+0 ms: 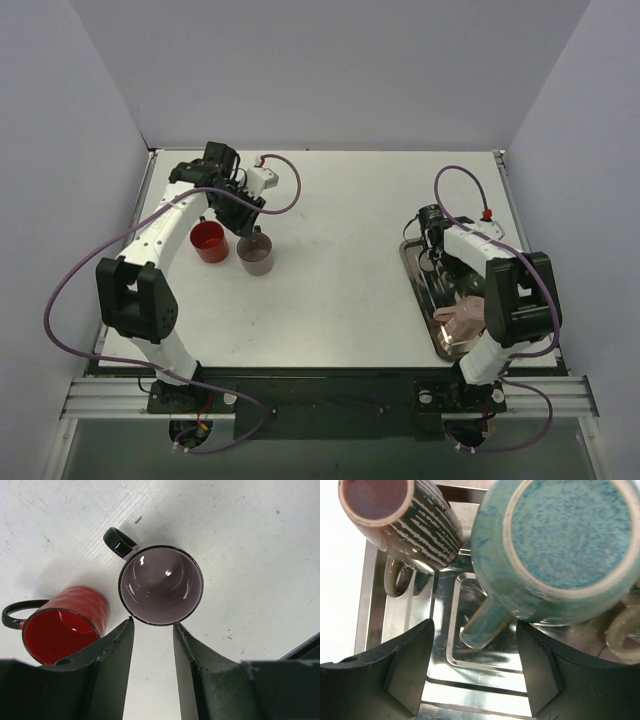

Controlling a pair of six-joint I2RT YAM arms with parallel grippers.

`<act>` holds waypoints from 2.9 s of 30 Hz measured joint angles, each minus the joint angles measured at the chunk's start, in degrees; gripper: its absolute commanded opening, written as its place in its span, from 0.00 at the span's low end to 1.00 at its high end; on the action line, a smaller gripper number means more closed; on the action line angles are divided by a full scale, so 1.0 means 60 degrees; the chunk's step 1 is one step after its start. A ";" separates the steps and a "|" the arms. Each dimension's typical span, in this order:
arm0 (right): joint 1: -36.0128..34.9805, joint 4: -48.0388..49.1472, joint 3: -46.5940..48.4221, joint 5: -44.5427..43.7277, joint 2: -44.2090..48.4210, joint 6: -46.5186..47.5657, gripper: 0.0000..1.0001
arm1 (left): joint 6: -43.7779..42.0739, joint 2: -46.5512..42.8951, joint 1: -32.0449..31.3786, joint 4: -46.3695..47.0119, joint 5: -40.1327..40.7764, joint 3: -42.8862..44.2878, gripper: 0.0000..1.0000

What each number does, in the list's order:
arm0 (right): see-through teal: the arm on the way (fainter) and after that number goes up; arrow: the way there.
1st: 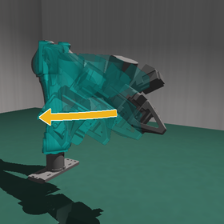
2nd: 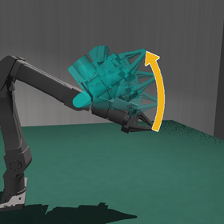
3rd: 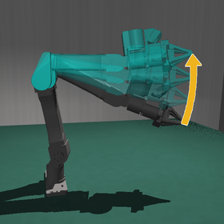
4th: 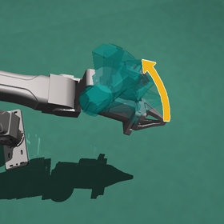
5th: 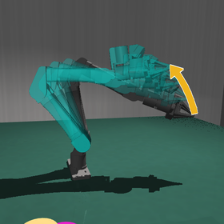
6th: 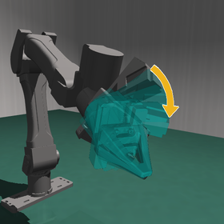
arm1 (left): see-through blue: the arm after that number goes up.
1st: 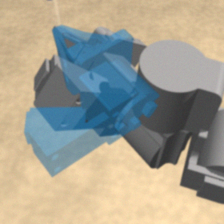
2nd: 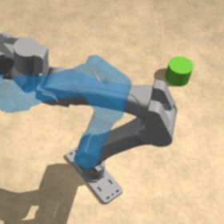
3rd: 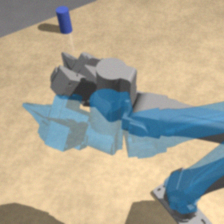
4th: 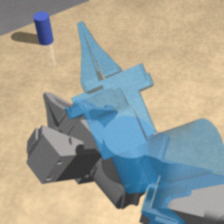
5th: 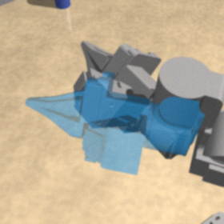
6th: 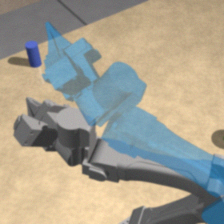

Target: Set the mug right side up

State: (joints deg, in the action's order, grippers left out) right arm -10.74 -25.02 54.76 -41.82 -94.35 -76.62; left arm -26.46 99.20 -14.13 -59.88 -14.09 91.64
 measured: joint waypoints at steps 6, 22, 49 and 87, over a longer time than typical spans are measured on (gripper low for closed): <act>0.0244 0.0073 0.0645 0.0273 -0.0882 0.0131 0.57 | -0.0011 -0.0291 0.0000 0.0018 -0.0291 -0.0168 0.47; 0.0310 0.0117 0.0477 0.0295 -0.1016 0.0280 0.04 | -0.0087 -0.0484 -0.0029 -0.0058 -0.0834 -0.0361 0.47; -0.1333 0.1687 -0.1377 0.2051 0.4167 0.3224 0.00 | -0.0168 -0.1392 -0.0528 -0.0448 -0.3362 -0.0612 0.49; -0.2594 0.0696 -0.1268 0.2805 0.6375 0.3005 0.00 | 0.0022 -0.3923 -0.6076 1.3464 -0.0627 -0.8437 0.92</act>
State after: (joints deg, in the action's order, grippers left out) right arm -26.30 -20.84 47.16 -24.99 -56.10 -58.59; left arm -26.33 75.66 -50.59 20.91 -17.85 41.01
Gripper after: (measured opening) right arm 0.190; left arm 0.915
